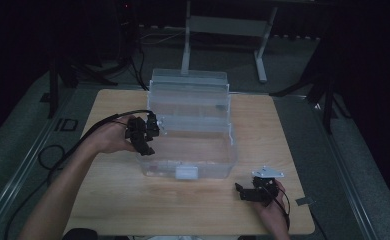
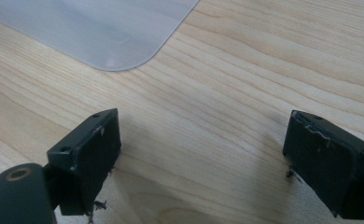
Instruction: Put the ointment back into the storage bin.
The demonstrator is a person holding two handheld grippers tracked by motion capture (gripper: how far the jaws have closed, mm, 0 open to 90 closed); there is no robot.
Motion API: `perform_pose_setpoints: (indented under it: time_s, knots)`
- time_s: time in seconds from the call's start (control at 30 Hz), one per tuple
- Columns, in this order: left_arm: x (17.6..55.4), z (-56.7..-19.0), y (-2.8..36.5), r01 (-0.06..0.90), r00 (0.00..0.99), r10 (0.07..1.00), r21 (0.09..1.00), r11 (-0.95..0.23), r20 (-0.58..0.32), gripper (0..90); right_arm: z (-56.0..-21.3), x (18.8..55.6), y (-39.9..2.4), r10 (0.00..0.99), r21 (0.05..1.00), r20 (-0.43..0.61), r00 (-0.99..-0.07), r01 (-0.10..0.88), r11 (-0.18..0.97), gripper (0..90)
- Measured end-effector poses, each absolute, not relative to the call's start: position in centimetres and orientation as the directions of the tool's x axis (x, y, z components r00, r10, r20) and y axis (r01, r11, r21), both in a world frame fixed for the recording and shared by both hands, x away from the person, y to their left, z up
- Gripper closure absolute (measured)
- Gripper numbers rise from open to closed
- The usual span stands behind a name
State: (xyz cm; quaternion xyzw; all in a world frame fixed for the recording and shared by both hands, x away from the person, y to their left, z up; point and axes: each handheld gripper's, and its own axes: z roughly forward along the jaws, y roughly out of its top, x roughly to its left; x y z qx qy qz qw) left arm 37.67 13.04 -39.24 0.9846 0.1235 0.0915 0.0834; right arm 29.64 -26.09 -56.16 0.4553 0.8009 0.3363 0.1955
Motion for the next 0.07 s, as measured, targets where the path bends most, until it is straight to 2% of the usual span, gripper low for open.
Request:
perform_pose_setpoints:
  time_s: [0.07]
  knots:
    - [37.56,-39.17,13.17,0.243,0.946,0.274,0.177,-0.954,0.174,49.6,-56.16,29.65,-26.09,0.861,0.717,-0.007,-0.509,0.598,0.359,11.0]
